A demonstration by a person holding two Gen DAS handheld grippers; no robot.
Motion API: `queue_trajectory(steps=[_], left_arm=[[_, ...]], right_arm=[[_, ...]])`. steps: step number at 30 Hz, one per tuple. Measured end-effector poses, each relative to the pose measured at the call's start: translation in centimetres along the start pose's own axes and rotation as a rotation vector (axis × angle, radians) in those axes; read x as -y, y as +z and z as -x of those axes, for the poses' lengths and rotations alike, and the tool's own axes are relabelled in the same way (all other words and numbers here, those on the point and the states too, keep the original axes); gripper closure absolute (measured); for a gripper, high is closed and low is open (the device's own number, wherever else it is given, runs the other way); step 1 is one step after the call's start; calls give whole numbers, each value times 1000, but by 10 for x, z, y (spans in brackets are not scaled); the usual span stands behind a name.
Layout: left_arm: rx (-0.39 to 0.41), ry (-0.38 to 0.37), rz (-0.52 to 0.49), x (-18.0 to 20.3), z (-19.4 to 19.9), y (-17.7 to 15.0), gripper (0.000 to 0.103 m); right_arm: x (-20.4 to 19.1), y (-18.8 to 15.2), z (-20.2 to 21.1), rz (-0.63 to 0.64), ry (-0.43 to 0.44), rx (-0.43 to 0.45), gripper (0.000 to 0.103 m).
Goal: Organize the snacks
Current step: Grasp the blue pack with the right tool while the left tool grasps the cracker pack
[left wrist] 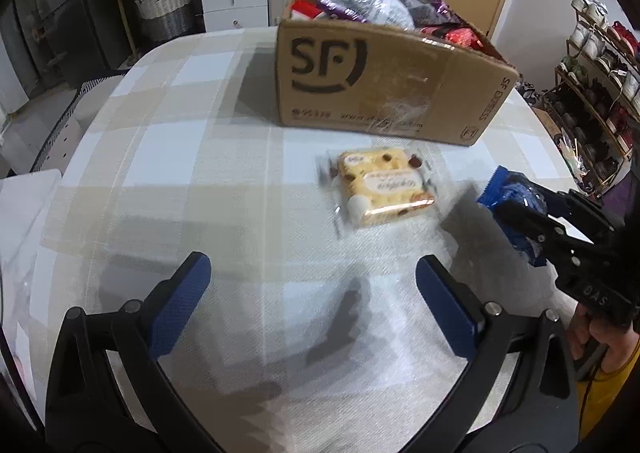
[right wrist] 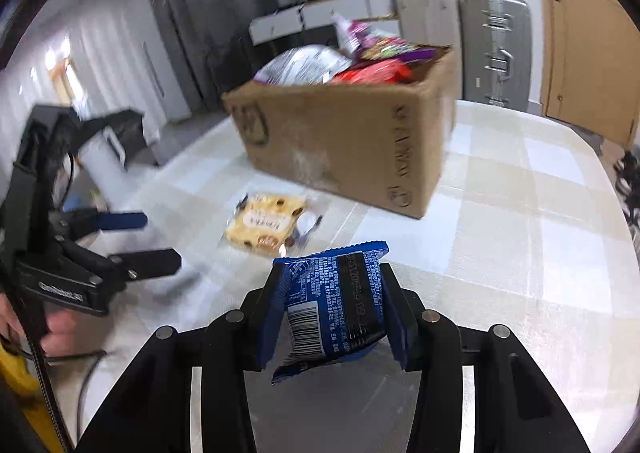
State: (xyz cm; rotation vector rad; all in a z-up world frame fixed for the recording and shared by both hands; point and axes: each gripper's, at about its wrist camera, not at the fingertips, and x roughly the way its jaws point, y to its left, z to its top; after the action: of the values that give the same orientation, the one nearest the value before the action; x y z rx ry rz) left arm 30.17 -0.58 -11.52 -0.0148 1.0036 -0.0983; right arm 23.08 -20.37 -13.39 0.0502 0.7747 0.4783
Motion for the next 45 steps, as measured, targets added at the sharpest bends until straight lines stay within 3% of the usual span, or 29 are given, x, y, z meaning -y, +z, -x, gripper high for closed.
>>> queue_trajectory(steps=[9, 22, 30, 33, 38, 45], left_arm=[[-37, 14, -30, 32, -32, 35, 1], [-81, 14, -7, 52, -69, 49, 1], [-97, 44, -2, 57, -82, 54, 1], [-84, 39, -20, 62, -82, 57, 8], [-52, 19, -14, 65, -75, 60, 31], [-64, -23, -23, 52, -60, 49, 41]], right_arm=[[-1, -2, 17, 17, -105, 42, 58], [18, -4, 25, -52, -221, 55, 58], [22, -3, 31, -78, -219, 69, 58], [20, -3, 31, -75, -217, 68, 58], [22, -4, 29, -85, -224, 61, 58], [25, -4, 27, -97, -209, 61, 58]])
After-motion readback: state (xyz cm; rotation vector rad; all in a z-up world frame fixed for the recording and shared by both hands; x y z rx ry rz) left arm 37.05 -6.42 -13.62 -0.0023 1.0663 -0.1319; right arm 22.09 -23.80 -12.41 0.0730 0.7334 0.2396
